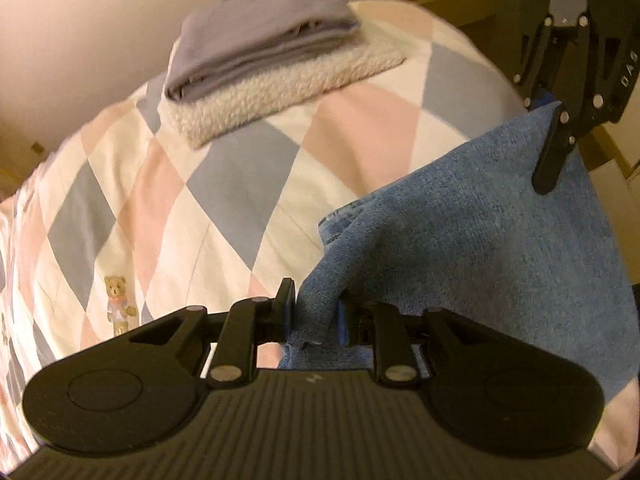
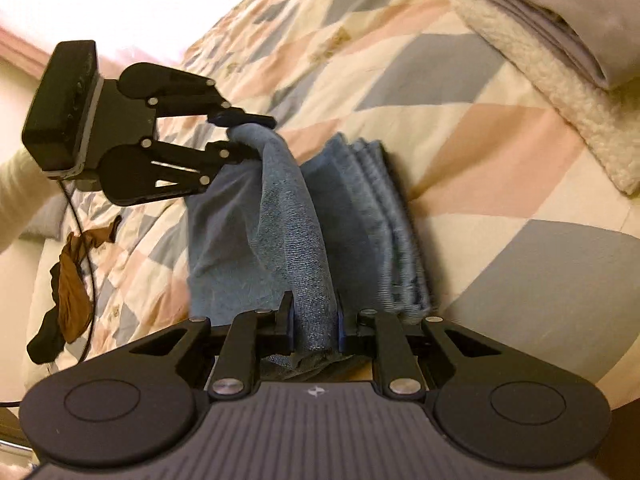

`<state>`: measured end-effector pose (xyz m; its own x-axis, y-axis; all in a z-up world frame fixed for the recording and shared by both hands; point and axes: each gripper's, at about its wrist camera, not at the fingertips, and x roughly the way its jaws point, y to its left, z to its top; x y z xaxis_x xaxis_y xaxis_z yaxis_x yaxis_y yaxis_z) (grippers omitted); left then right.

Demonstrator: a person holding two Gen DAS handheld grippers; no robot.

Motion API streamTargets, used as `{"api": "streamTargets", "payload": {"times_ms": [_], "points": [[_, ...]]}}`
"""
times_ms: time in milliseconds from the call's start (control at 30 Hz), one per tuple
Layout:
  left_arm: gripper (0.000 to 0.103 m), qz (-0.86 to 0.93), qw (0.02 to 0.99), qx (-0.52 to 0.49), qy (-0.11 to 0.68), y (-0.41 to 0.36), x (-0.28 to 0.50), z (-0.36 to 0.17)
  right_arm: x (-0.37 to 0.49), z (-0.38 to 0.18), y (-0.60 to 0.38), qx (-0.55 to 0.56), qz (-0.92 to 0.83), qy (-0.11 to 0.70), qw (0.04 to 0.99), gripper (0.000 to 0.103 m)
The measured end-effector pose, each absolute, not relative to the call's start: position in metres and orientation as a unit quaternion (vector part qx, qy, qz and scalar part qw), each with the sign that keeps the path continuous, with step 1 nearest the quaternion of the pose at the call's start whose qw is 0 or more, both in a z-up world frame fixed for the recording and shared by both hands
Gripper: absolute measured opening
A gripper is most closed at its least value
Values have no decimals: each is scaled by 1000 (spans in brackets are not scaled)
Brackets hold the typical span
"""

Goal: Fold clothes
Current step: 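Fold the jeans over again toward the towel stack with both grippers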

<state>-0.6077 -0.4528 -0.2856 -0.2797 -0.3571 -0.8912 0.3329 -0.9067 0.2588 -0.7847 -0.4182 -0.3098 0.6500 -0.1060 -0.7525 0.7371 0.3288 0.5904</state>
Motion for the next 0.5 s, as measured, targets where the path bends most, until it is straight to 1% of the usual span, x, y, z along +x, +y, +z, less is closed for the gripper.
{"api": "streamTargets", "payload": {"times_ms": [100, 200, 233, 333, 500], "points": [[21, -799, 229, 555, 36, -463, -606, -290, -792, -329, -424, 532, -281, 305, 738, 18], [22, -806, 242, 530, 106, -475, -594, -288, -798, -332, -418, 549, -284, 277, 735, 20], [22, -805, 243, 528, 115, -477, -593, -289, -800, -333, -416, 555, -288, 267, 734, 20], [21, -803, 242, 532, 117, -476, -595, -286, -801, -326, -407, 544, -303, 255, 739, 19], [21, -808, 231, 530, 115, -481, -604, -273, -810, -305, -399, 538, -305, 227, 752, 17]]}}
